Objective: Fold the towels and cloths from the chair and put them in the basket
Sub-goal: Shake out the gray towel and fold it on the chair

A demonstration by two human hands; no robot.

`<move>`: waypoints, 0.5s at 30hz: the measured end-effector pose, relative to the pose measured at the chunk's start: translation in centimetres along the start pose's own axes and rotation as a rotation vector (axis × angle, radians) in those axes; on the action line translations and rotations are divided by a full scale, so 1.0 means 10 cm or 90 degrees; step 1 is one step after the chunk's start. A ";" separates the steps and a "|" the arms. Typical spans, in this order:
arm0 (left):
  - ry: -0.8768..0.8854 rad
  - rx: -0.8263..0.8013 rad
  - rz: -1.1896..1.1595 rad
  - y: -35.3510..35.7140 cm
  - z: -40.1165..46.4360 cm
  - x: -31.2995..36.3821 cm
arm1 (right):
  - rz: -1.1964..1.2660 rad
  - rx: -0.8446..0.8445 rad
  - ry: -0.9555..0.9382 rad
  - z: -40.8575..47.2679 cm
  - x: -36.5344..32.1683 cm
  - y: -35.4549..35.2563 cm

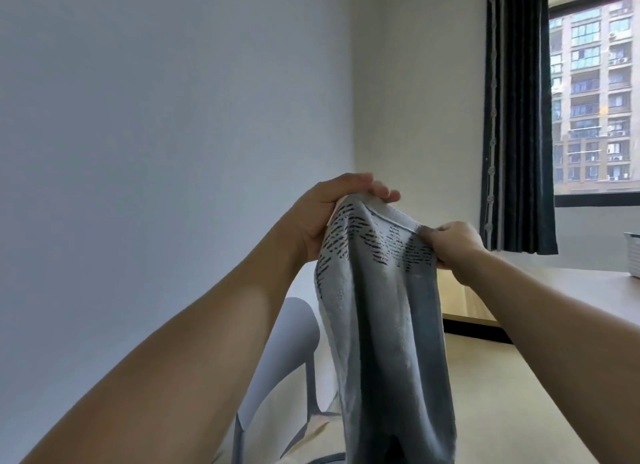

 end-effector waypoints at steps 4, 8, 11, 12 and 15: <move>0.094 0.081 0.193 -0.13 -0.03 0.15 | -0.005 -0.003 -0.053 0.01 -0.12 -0.04; 0.149 0.163 0.526 -0.26 -0.05 0.29 | 0.069 -0.064 -0.130 -0.14 -0.43 -0.03; 0.138 0.182 0.577 -0.33 -0.03 0.35 | 0.088 -0.128 -0.193 -0.27 -0.63 0.04; 0.136 0.174 0.585 -0.35 -0.02 0.36 | 0.088 -0.138 -0.201 -0.29 -0.66 0.06; 0.147 0.201 0.585 -0.42 0.02 0.40 | 0.123 -0.170 -0.193 -0.39 -0.73 0.10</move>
Point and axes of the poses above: each hand's wrist, its own z-axis towards the middle knuckle, its own y-axis out of the palm, x = y × z, the point moved 6 cm from there along z, towards the middle knuckle, and after that the axes turned 12 degrees about x, right-handed, at the moved point
